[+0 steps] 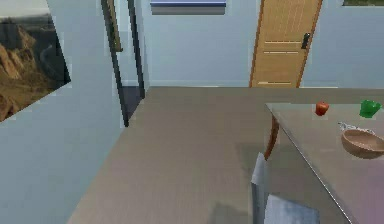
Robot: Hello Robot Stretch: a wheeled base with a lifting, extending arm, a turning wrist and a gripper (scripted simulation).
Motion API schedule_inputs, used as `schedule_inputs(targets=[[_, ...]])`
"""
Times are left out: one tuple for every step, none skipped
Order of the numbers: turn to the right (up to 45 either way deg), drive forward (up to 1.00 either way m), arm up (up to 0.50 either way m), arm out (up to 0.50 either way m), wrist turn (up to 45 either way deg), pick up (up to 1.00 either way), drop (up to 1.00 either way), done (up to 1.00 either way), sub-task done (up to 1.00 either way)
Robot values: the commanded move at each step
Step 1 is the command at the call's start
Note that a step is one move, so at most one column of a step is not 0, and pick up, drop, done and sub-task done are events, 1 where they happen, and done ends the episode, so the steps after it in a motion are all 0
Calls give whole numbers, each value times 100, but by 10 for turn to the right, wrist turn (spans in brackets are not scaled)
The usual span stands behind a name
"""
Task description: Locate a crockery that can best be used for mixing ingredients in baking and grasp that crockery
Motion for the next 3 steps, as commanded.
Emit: schedule_inputs(targets=[[30,0,0,0,0,0,0,0,0],[-270,0,0,0,0,0,0,0,0],[0,30,0,0,0,0,0,0,0]])
